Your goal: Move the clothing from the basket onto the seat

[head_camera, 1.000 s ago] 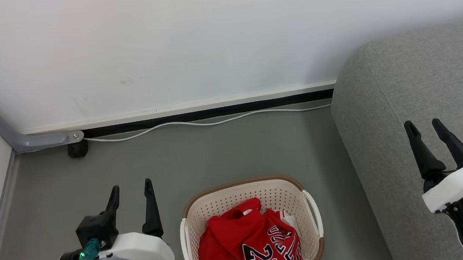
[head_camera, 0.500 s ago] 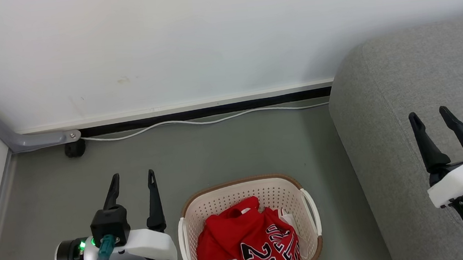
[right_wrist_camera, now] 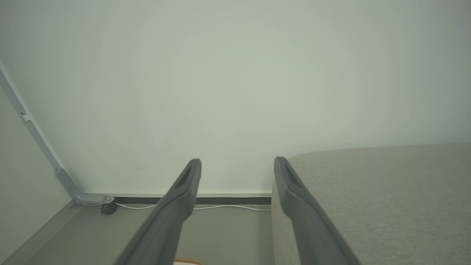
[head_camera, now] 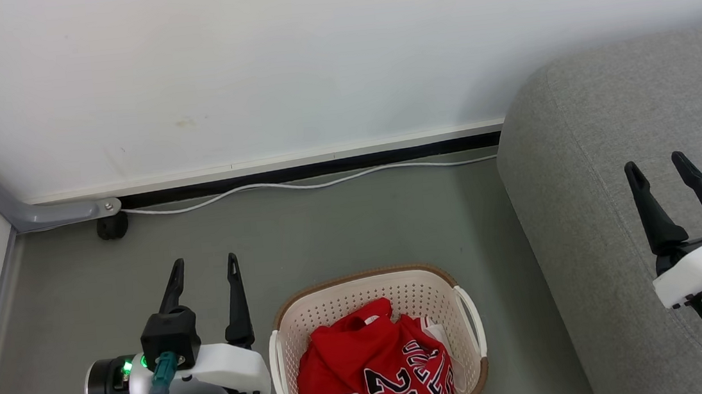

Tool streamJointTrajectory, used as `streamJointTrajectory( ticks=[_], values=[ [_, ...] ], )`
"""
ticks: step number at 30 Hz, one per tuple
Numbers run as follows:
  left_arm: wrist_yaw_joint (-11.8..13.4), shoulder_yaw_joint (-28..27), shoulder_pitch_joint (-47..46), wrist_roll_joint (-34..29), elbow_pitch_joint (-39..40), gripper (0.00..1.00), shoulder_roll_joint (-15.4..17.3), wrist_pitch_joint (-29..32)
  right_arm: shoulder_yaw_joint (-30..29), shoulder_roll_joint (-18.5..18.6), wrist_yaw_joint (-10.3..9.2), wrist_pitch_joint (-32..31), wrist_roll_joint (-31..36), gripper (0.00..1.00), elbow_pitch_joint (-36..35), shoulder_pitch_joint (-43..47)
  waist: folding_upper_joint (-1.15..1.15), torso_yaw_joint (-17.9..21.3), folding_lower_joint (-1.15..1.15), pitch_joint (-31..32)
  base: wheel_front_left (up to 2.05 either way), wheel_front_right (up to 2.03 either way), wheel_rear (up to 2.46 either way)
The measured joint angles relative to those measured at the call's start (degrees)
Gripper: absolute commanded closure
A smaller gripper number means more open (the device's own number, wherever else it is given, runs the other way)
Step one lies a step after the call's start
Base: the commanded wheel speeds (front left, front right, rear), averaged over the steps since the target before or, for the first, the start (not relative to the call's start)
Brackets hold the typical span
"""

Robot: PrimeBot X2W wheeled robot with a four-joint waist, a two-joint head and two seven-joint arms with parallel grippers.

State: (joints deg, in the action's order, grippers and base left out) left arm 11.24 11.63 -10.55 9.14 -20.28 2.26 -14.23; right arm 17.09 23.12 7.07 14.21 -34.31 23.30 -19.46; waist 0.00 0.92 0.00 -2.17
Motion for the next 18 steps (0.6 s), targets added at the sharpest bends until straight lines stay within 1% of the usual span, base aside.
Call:
streamJointTrajectory(
  ticks=[9, 14, 18],
  values=[
    [0.23, 1.45, 0.01, 1.19, -0.42, 0.0, 0.11, 0.0, -0.82, 0.24, 0.0, 0.0, 0.07, 0.0, -1.7, 0.0, 0.0, 0.11, 0.0, -1.5, 0.0, 0.0, 0.0],
    [2.55, 4.37, -0.05, 2.19, -0.08, 0.0, 0.18, 0.0, -2.31, 1.38, 0.0, 0.01, -0.03, 0.0, -4.67, -0.01, 0.0, 0.19, 0.0, -3.87, 0.0, 0.0, 0.0],
    [5.47, 7.75, -1.17, 3.78, 1.21, 0.0, 0.19, 0.0, -3.44, 3.12, 0.0, 0.01, -0.71, 0.0, -7.44, -0.01, 0.0, 0.17, 0.0, -6.81, 0.0, 0.0, 0.0]
  ],
)
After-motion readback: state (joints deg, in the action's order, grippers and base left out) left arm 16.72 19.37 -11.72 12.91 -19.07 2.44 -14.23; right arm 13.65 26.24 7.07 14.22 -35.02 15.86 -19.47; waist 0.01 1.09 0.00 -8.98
